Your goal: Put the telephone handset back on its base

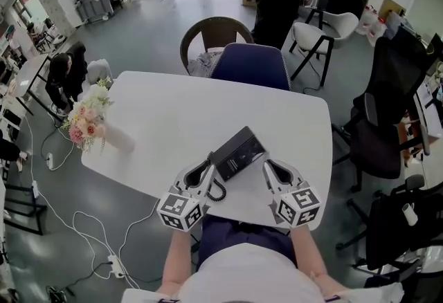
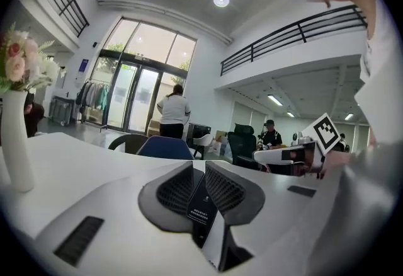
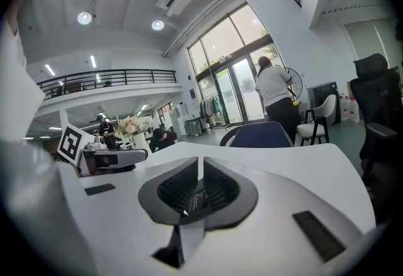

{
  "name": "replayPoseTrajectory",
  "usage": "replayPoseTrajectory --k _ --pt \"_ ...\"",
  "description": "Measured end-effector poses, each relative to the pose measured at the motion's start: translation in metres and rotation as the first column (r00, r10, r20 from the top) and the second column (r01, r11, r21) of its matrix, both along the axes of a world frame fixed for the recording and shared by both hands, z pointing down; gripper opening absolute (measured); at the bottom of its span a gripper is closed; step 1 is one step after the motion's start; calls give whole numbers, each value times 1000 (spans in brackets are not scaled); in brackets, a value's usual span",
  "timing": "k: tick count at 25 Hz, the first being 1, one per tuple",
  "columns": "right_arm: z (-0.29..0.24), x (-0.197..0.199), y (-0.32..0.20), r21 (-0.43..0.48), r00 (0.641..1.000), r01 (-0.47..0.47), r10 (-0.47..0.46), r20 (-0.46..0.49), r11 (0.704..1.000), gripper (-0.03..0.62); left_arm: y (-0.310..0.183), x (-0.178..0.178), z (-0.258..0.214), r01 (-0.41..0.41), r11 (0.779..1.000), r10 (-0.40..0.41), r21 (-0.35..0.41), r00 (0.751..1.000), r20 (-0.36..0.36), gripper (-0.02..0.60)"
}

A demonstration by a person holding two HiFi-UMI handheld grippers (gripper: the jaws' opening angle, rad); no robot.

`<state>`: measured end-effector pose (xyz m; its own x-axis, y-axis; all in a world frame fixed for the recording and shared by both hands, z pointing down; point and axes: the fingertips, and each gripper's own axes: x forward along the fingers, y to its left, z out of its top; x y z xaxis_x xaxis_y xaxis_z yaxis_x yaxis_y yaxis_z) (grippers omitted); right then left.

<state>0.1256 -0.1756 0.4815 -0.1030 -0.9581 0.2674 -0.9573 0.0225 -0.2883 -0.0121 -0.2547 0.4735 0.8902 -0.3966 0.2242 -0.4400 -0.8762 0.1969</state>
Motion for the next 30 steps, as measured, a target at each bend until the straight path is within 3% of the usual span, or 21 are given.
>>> replayPoseTrajectory --k 5,11,30 --pt "-3 3 8 4 999 -9 9 -53 1000 46 10 10 -1 6 997 -10 78 998 58 23" --pt "0 18 20 4 996 -48 48 -76 999 46 23 17 3 -5 999 4 50 1000 23 15" --pt "8 35 42 -19 986 -120 117 -115 993 43 25 9 10 58 997 -60 54 997 44 15"
